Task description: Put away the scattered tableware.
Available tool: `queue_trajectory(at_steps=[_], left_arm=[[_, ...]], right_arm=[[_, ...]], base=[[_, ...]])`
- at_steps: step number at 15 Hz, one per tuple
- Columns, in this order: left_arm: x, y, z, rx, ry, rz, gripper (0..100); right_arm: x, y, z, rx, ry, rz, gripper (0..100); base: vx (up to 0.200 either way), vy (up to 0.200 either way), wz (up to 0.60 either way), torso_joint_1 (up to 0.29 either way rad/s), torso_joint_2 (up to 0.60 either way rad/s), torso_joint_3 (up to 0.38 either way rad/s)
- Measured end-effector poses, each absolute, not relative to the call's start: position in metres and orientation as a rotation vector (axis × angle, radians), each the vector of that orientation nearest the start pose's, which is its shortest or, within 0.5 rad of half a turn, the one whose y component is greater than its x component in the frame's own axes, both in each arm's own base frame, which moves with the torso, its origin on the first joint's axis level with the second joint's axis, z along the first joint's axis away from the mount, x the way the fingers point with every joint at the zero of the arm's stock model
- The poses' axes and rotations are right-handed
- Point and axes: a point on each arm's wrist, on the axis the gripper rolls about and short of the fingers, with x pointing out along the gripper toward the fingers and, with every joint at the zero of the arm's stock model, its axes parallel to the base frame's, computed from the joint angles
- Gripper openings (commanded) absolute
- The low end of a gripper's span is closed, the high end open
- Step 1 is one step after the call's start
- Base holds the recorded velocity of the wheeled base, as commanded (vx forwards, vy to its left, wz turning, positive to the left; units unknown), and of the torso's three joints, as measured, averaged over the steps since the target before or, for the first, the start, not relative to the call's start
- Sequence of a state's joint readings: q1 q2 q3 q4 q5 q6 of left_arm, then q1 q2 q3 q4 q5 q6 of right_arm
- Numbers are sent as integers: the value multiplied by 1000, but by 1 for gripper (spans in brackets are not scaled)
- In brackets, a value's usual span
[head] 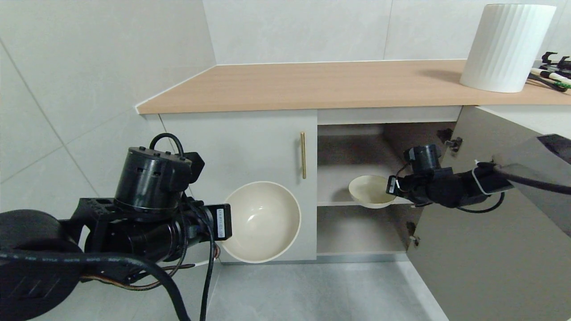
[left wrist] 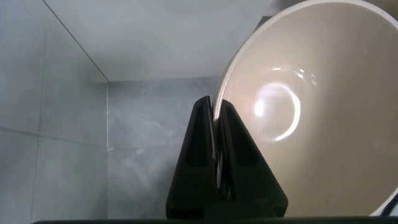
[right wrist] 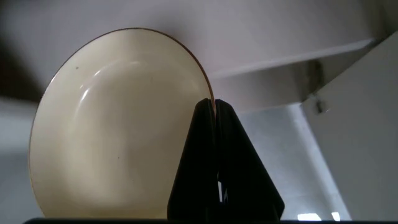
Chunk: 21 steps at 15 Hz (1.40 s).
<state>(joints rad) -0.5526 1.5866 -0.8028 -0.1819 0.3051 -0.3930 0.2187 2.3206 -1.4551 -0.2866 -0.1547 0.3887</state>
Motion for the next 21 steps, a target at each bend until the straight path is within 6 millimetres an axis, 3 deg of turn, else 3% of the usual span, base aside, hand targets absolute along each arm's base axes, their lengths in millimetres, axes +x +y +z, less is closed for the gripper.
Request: queue_trajectory(at_steps=[12,19,21], left_arm=[[233,-138,165,-115,611,-129,0],[231,-140,164,-97,614,-140,0],[231,-140,164,-91,615,-141,0]], right_arm=[[504,84,27,283,524,-186,0],[504,76,32,329,513,-205,0],[502,76,34,330,514,-203,0]], base=[[0,0,0,0,0,0],[0,0,0,0,0,0],[200,0,0,0,7,0]])
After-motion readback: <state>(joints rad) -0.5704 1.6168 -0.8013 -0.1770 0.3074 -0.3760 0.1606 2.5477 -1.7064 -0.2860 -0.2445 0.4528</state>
